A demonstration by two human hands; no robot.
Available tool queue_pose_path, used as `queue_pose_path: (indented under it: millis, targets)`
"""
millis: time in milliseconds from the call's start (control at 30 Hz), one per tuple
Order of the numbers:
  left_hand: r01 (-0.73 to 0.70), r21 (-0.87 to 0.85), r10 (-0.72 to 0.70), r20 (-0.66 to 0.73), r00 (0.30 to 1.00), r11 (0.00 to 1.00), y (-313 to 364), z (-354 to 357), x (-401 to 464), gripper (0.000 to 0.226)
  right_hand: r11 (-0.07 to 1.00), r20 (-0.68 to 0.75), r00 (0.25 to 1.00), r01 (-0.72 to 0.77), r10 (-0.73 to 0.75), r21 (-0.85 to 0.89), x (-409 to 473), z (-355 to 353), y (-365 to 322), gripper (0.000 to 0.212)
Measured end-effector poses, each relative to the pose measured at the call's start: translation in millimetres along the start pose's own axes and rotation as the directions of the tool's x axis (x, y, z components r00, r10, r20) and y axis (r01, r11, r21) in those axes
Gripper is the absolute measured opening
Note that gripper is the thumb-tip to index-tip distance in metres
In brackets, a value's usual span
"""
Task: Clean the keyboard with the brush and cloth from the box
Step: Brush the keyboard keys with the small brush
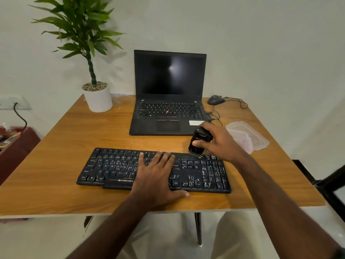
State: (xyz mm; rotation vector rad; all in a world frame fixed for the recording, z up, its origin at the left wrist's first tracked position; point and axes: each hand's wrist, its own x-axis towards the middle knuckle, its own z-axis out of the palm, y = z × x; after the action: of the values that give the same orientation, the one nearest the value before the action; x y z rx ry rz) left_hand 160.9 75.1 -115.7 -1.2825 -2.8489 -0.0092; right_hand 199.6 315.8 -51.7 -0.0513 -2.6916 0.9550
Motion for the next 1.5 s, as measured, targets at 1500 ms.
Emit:
queue_pose_path:
  millis: [1500]
  targets:
    - [-0.014,-0.012,0.012,-0.156,0.988,1.000,-17.0,11.1,-27.1,0.111,0.956,-0.143,0.977,-0.116,0.159,0.271,-10.0,38.2,-19.8,0.025]
